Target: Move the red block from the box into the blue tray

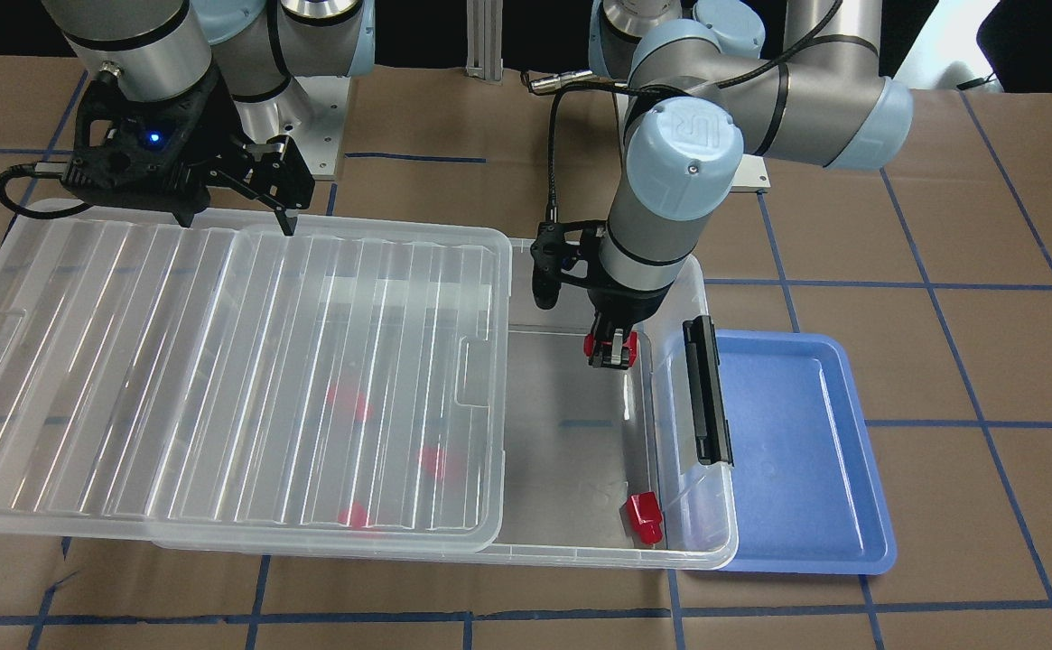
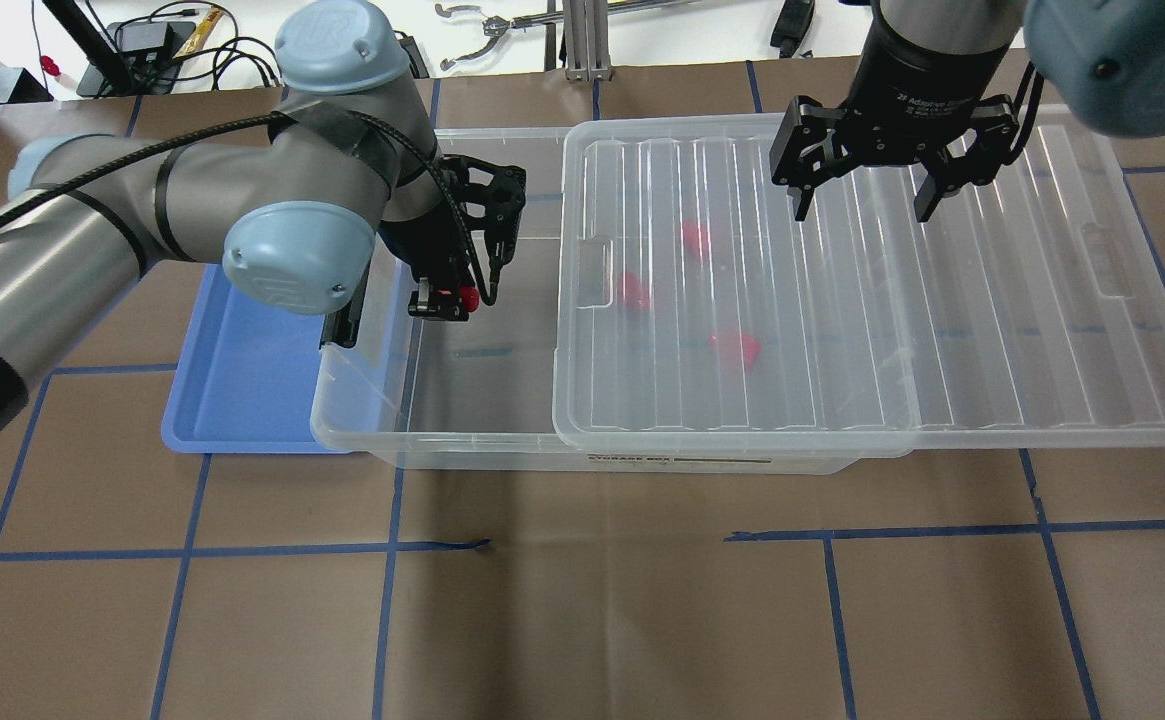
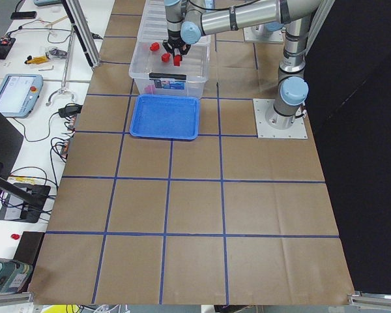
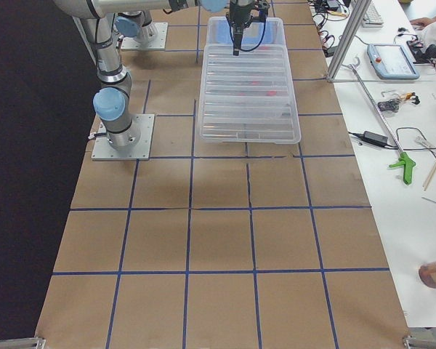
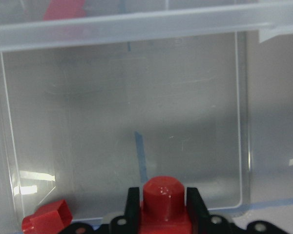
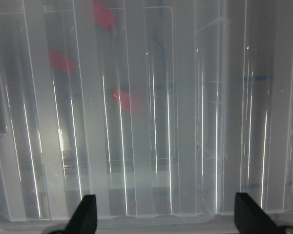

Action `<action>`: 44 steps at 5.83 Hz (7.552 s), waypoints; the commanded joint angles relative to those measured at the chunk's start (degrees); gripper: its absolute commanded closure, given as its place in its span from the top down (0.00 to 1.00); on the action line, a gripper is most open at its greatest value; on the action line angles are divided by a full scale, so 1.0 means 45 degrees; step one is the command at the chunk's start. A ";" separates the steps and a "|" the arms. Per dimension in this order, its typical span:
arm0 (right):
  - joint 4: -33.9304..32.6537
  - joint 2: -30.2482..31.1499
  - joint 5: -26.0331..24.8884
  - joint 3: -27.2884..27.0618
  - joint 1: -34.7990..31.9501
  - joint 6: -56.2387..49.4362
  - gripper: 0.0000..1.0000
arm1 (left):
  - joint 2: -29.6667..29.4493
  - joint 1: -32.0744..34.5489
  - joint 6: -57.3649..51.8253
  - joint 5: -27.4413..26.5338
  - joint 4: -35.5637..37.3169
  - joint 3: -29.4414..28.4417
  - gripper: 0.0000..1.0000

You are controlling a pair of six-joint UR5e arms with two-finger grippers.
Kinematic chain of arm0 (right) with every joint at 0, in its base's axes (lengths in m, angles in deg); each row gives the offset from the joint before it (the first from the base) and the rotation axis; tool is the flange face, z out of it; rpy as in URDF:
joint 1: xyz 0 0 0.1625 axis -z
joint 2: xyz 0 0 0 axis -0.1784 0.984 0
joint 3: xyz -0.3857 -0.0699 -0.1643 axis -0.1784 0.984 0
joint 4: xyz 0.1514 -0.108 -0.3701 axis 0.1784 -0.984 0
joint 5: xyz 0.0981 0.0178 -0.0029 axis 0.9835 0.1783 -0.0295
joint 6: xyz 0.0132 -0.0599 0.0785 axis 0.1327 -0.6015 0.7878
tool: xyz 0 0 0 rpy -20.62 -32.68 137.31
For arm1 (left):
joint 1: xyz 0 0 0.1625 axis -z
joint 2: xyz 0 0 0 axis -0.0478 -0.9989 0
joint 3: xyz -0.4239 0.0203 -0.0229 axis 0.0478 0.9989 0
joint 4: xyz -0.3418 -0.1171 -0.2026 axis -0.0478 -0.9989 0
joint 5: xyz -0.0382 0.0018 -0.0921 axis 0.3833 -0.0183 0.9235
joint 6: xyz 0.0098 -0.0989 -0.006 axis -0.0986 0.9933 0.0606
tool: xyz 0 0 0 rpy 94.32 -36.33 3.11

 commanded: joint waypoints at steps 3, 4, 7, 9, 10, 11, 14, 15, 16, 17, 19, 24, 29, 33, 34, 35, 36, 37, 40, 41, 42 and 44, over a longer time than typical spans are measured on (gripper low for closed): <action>-0.0002 0.0001 -0.0013 0.0000 0.0000 0.0001 1.00 | 0.1222 -0.3606 -0.4030 -0.0021 -0.1022 0.0205 0.11; -0.0021 0.0001 -0.0013 0.0000 0.0019 0.0001 1.00 | 0.1068 -0.4507 -0.5266 -0.0002 -0.0984 0.0226 0.12; -0.0021 -0.0019 -0.0013 0.0000 0.0019 0.0001 1.00 | -0.0041 -0.5355 -0.6583 0.0037 0.1051 0.1216 0.13; -0.0041 -0.0077 0.0007 0.0000 0.0233 -0.0038 1.00 | -0.1447 -0.5531 -0.6568 0.0095 0.2589 0.1923 0.16; -0.0079 -0.0097 -0.0032 0.0019 0.0292 -0.0328 1.00 | -0.1859 -0.5531 -0.6587 0.0096 0.2668 0.1925 0.20; -0.0176 -0.0116 -0.0033 0.0058 0.0815 -0.1317 1.00 | -0.2231 -0.5531 -0.6490 0.0076 0.2959 0.1925 0.26; -0.0275 -0.0155 -0.0149 0.0117 0.3604 -0.4714 1.00 | -0.2332 -0.5531 -0.6568 0.0018 0.2943 0.1848 0.95; -0.0275 -0.0155 -0.0150 0.0117 0.4580 -0.5673 1.00 | -0.1984 -0.5531 -0.6432 -0.0040 0.2691 0.1615 0.95; -0.0546 -0.0252 -0.0188 0.0117 0.5382 -0.6726 1.00 | -0.1285 -0.5454 -0.5850 -0.0041 0.1876 0.1535 0.95; -0.1167 -0.0601 -0.0247 0.0040 0.6222 -0.7801 1.00 | -0.0098 -0.5376 -0.4762 -0.0022 0.0399 0.1360 0.95; -0.1970 -0.1693 -0.0247 0.0000 0.7767 -0.8745 1.00 | 0.1219 -0.4871 -0.1294 0.0094 -0.3620 -0.0486 0.96; -0.2931 -0.2734 -0.1380 -0.1031 0.9197 -0.9002 1.00 | 0.1921 -0.1724 1.1398 -0.0080 -0.5769 -0.3331 0.98; -0.3088 -0.2441 -0.1557 -0.2265 0.9063 -0.8769 1.00 | 0.2745 -0.1742 1.8509 -0.0139 -0.4714 -0.2684 0.98; -0.3049 -0.2128 -0.1458 -0.2305 0.8400 -0.8456 1.00 | 0.2746 -0.1762 1.8472 -0.0119 -0.4675 -0.2782 0.98; -0.3048 -0.2089 -0.1381 -0.2421 0.8340 -0.8437 1.00 | 0.2746 -0.1762 1.8472 -0.0100 -0.4675 -0.2801 0.98; -0.3048 -0.2089 -0.0955 -0.2654 0.8262 -0.8166 1.00 | 0.2746 -0.1743 1.8472 -0.0100 -0.4675 -0.2763 0.98; -0.3048 -0.2089 -0.0951 -0.2695 0.7933 -0.7873 1.00 | 0.2746 -0.1762 1.8472 -0.0100 -0.4675 -0.2763 0.98; -0.3048 -0.2089 -0.0950 -0.2676 0.7523 -0.7580 1.00 | 0.2746 -0.1762 1.8433 -0.0100 -0.4675 -0.2763 0.98; -0.2873 -0.1718 -0.0658 -0.2773 0.6605 -0.6719 1.00 | 0.2726 -0.1801 1.8394 -0.0100 -0.4675 -0.2801 0.98; -0.2853 -0.1699 -0.0464 -0.2909 0.6466 -0.6350 1.00 | 0.2726 -0.1820 1.8374 -0.0100 -0.4675 -0.2821 0.98; -0.2834 -0.1698 -0.0153 -0.2949 0.6349 -0.6308 1.00 | 0.2726 -0.1840 1.8374 -0.0080 -0.4675 -0.2840 0.98; -0.2834 -0.1698 -0.0130 -0.2949 0.5804 -0.5842 1.00 | 0.2707 -0.1879 1.8374 -0.0080 -0.4675 -0.2860 0.98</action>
